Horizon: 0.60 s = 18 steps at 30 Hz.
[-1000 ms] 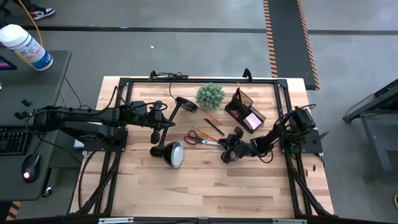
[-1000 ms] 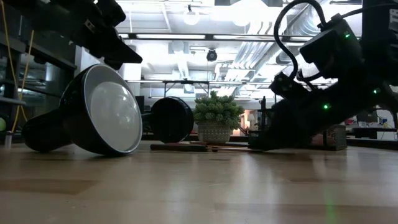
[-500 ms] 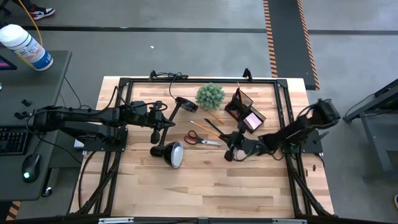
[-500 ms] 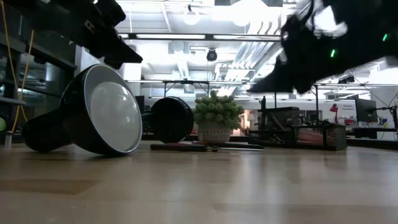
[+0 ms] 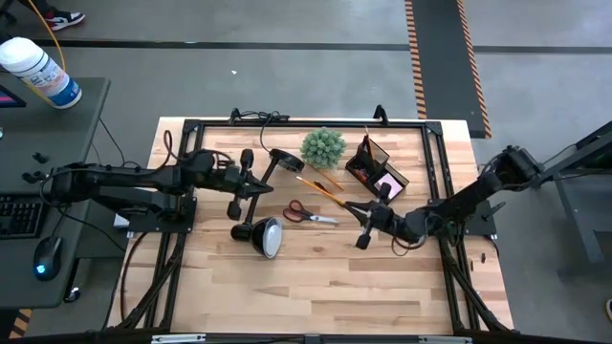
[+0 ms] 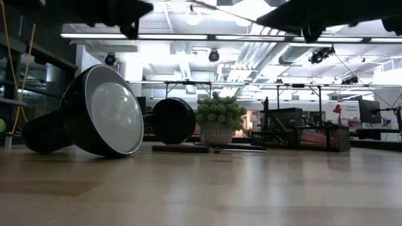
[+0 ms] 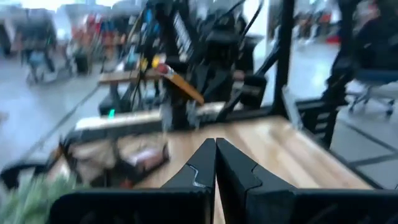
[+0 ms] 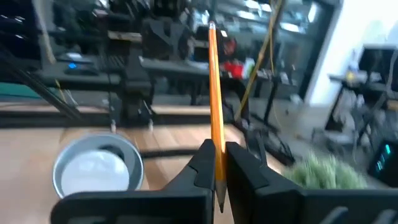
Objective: Pick and place office supplies into organizer
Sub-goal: Put the bottom pencil into the top left section of the desk organizer
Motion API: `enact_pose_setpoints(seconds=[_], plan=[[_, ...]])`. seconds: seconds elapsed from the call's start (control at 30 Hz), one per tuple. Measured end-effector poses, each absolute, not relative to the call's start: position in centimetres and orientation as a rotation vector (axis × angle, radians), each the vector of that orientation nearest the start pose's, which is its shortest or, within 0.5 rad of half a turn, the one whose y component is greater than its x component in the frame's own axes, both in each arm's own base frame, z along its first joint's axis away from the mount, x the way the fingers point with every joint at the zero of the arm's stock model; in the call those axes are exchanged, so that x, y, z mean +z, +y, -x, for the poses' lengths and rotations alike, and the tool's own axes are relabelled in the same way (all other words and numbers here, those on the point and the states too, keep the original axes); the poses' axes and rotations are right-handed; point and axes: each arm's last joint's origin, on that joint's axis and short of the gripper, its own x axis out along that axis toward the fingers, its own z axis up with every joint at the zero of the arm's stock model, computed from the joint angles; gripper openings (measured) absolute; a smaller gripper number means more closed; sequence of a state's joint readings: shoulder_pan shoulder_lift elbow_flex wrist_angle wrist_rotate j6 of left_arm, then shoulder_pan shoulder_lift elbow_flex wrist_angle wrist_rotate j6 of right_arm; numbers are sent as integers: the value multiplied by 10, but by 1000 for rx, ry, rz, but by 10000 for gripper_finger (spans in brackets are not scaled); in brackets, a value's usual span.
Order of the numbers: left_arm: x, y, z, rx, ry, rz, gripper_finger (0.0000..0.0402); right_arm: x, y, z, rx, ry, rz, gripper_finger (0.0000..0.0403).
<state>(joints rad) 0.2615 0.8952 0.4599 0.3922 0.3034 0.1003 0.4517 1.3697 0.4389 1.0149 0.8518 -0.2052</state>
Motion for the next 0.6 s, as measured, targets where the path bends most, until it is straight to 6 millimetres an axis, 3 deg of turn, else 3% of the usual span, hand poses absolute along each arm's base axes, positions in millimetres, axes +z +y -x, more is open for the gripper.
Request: enact_pose_setpoints(seconds=[0.3, 0.6], plan=[[268, 42, -199, -100, -117, -135, 1, 233, 80, -239, -266, -227, 274, 10], [274, 45, -212, -128, -299, -197, 1, 251, 77, -283, -185, -261, 391, 10]])
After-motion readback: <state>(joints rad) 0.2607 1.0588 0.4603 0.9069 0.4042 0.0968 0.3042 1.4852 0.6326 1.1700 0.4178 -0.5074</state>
